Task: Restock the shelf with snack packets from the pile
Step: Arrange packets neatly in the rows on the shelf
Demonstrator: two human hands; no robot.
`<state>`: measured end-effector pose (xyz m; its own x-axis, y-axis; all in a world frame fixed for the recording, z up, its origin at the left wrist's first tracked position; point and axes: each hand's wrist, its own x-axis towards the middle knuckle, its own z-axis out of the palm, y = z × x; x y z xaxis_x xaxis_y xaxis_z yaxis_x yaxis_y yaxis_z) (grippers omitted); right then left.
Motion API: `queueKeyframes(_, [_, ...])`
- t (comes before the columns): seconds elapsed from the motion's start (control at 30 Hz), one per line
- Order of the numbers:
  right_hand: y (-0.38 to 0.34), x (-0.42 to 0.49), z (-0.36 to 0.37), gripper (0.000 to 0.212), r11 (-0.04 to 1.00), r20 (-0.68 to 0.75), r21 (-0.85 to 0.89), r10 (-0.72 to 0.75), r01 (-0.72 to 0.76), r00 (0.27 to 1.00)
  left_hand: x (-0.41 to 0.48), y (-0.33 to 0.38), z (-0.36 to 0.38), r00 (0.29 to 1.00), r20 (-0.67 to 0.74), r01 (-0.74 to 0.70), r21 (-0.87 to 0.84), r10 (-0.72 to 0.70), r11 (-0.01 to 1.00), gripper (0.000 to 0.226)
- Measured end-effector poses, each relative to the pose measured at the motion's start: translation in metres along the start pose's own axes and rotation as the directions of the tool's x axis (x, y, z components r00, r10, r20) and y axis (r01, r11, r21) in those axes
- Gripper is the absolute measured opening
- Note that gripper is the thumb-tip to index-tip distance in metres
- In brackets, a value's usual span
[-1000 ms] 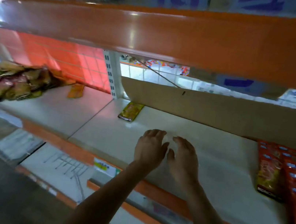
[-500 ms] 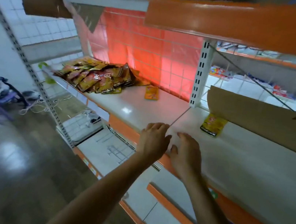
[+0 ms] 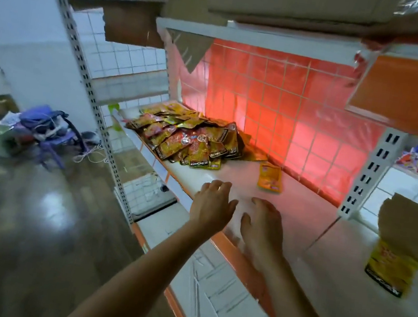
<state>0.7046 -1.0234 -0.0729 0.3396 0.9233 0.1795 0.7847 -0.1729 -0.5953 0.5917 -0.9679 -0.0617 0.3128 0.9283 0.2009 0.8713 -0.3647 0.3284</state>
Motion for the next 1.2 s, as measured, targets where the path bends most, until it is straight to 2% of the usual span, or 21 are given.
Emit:
queueKeyframes(0.27, [-0.033,0.067,0.04,0.041,0.999,0.088,0.01,-0.043,0.043,0.995,0.056,-0.059,-0.003,0.99,-0.006,0.138,-0.003,-0.138,0.99,0.047])
queueKeyframes(0.5, [-0.065,0.116,0.079,0.038,0.999,0.099,0.041,-0.007,0.003,0.995,0.109,-0.124,-0.012,0.987,-0.052,0.155,-0.006,-0.155,0.988,0.037])
queueKeyframes(0.73, [-0.105,0.163,0.122,0.038,0.996,0.02,0.061,0.066,-0.067,0.998,0.169,-0.199,-0.02,0.991,-0.038,0.133,0.034,-0.132,0.99,0.036])
queueKeyframes(0.87, [-0.122,0.18,0.143,0.051,0.985,-0.022,0.005,0.173,-0.173,0.985,0.191,-0.222,-0.015,0.999,-0.003,0.05,0.059,-0.05,0.997,0.039])
queueKeyframes(1.03, [-0.134,0.189,0.159,0.067,0.957,-0.131,-0.098,0.26,-0.273,0.957,0.203,-0.236,-0.007,0.999,-0.046,-0.009,0.084,0.013,0.996,0.048])
queueKeyframes(1.13, [-0.136,0.193,0.164,0.065,0.942,-0.121,-0.085,0.313,-0.325,0.942,0.205,-0.237,-0.006,0.998,-0.054,-0.019,0.116,0.026,0.993,0.055])
queueKeyframes(1.2, [-0.139,0.193,0.166,0.058,0.935,-0.119,-0.042,0.344,-0.351,0.931,0.205,-0.234,-0.008,0.997,-0.076,-0.025,0.076,0.031,0.997,0.058])
